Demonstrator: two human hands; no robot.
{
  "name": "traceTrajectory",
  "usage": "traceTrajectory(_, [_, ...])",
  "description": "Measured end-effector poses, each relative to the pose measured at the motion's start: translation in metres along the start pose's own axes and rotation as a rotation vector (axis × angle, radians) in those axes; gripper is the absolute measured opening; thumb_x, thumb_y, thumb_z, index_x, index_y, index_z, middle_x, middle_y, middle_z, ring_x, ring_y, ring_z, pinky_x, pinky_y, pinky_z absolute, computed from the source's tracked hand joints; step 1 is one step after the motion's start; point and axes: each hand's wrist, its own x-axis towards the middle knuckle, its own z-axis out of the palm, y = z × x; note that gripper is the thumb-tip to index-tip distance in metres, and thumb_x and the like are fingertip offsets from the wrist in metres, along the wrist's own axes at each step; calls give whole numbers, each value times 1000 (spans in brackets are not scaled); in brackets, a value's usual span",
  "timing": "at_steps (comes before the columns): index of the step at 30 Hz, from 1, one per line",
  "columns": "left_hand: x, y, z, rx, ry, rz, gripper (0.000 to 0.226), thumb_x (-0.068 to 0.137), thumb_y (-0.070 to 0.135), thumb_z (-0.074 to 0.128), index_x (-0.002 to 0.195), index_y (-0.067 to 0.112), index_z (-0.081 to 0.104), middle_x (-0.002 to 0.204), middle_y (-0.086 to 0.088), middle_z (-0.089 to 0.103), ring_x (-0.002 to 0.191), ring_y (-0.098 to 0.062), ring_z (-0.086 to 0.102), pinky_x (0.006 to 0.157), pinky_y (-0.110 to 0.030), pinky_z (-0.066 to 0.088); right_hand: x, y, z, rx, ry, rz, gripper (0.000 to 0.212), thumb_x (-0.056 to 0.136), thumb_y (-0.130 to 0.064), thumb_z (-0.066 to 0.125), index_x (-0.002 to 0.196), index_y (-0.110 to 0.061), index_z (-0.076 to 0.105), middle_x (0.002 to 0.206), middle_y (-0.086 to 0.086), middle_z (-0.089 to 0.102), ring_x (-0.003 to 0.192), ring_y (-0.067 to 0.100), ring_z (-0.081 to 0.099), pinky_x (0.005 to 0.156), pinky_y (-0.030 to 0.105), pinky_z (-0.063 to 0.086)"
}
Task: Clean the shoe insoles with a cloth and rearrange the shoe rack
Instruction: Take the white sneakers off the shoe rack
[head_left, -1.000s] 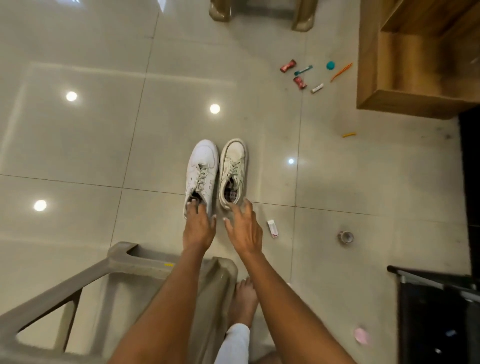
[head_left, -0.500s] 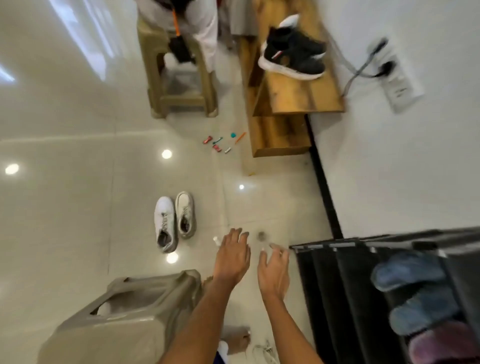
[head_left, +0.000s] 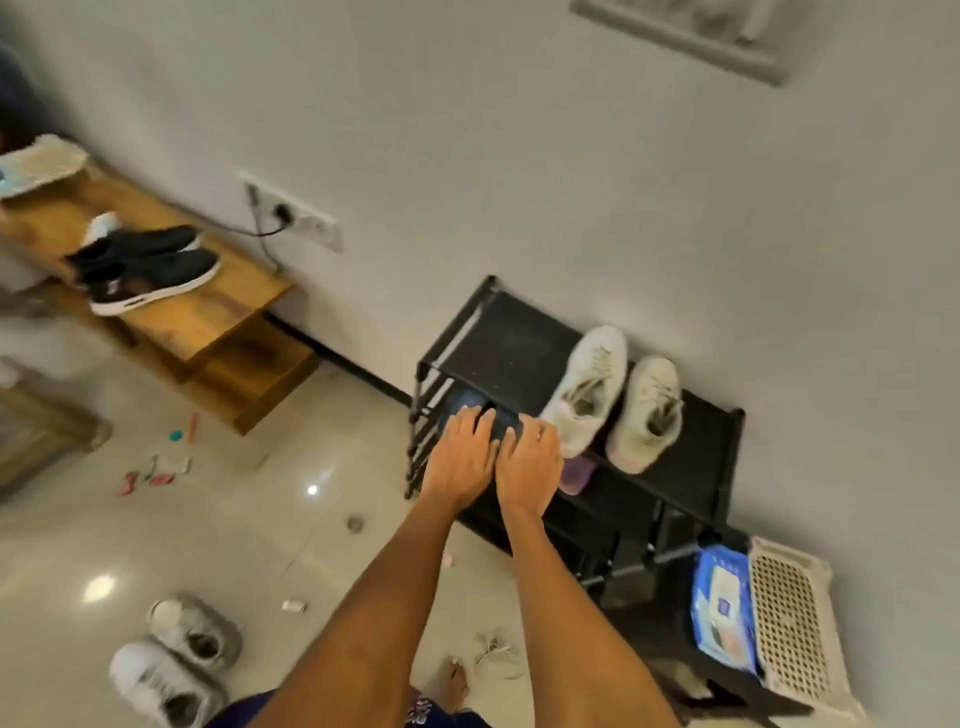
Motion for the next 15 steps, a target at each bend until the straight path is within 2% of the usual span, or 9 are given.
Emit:
traceTrajectory(3, [23,48,6,-27,-24,122,47,100,29,36,142,7,32,146,-13,36,137,-26,31,114,-34,25,17,35,-27,-44,93,85,29,93,-24,48,119,-13,56,122,8,54,110,26,52,88,39,44])
traceTrajectory(7, [46,89,20,-46,-78,164,51,93,29,53,136,10,35,137,-10,40,128,-23,40,105,-30,39,34,71,-45,-79,146,151,31,92,-22,49,121,-15,55,123,8,55,115,26,50,92,40,43])
traceTrajectory(10, [61,102,29,-29,-116,114,58,89,27,59,137,11,32,137,-10,37,125,-23,41,102,-31,41,47,89,-51,-127,132,212,35,91,-24,53,125,-17,50,132,7,49,124,25,44,98,40,41])
traceTrajectory(15, [81,95,47,41,-290,0,46,90,26,58,129,14,37,142,-15,26,120,-29,44,92,-39,49,66,117,-55,-58,30,397,56,92,-20,55,141,-10,29,149,19,23,138,32,25,104,41,39])
